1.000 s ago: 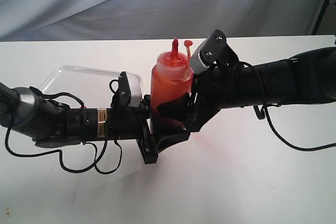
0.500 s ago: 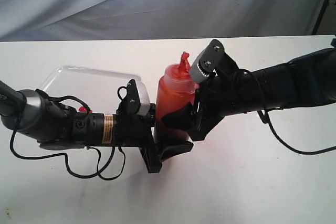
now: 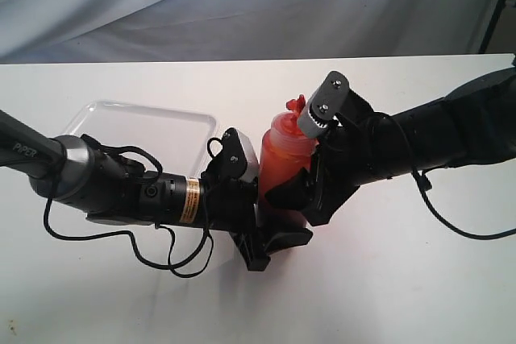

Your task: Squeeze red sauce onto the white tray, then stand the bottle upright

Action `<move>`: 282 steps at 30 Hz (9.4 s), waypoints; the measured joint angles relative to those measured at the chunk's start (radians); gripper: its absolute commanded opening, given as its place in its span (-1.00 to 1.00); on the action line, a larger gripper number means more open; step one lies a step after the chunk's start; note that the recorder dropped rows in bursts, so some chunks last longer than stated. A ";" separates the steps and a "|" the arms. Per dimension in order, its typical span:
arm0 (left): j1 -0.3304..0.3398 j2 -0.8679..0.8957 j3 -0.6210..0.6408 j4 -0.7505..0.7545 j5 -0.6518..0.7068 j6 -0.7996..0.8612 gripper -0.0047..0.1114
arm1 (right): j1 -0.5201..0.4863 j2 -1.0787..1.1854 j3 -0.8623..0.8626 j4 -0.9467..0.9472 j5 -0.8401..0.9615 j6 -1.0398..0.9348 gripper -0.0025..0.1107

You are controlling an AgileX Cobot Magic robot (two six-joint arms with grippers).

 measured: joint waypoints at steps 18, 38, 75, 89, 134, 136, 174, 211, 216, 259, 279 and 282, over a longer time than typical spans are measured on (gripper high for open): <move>-0.003 0.031 -0.013 -0.017 -0.022 -0.002 -0.90 | 0.000 0.000 0.000 -0.033 -0.022 0.014 -0.96; -0.019 0.026 -0.017 -0.057 -0.071 -0.041 0.89 | 0.000 0.012 0.000 -0.049 -0.075 0.015 -0.96; 0.339 -0.126 -0.024 0.450 -0.184 -0.196 0.88 | 0.007 0.020 0.000 0.025 -0.118 0.015 -0.96; 0.441 -0.128 -0.024 0.452 -0.316 -0.198 0.88 | 0.007 0.020 0.000 0.021 -0.058 0.008 -0.01; 0.441 -0.128 -0.024 0.452 -0.319 -0.198 0.88 | 0.007 -0.075 -0.002 -0.295 0.146 0.385 0.91; 0.441 -0.128 -0.024 0.452 -0.319 -0.198 0.88 | 0.007 -0.075 -0.002 -0.298 0.167 0.390 0.91; 0.495 -0.135 -0.035 0.596 -0.323 -0.358 0.88 | -0.123 -0.247 -0.002 -0.648 -0.097 0.795 0.91; 0.626 -0.580 -0.040 0.452 -0.327 -0.514 0.88 | -0.204 -0.247 -0.016 -0.250 -0.904 1.026 0.91; 0.626 -0.607 -0.040 0.452 -0.327 -0.610 0.88 | -0.204 -0.247 -0.016 -0.250 -0.904 1.026 0.91; 0.403 -0.928 0.000 0.445 -0.202 -1.044 -0.92 | -0.204 -0.247 -0.016 -0.250 -0.906 1.026 0.91; 0.336 -1.800 0.505 0.445 0.515 -1.131 -0.92 | -0.204 -0.247 -0.016 -0.250 -0.908 1.026 0.91; 0.336 -1.885 0.535 0.447 0.531 -1.145 -0.92 | -0.204 -0.247 -0.016 -0.250 -0.908 1.026 0.91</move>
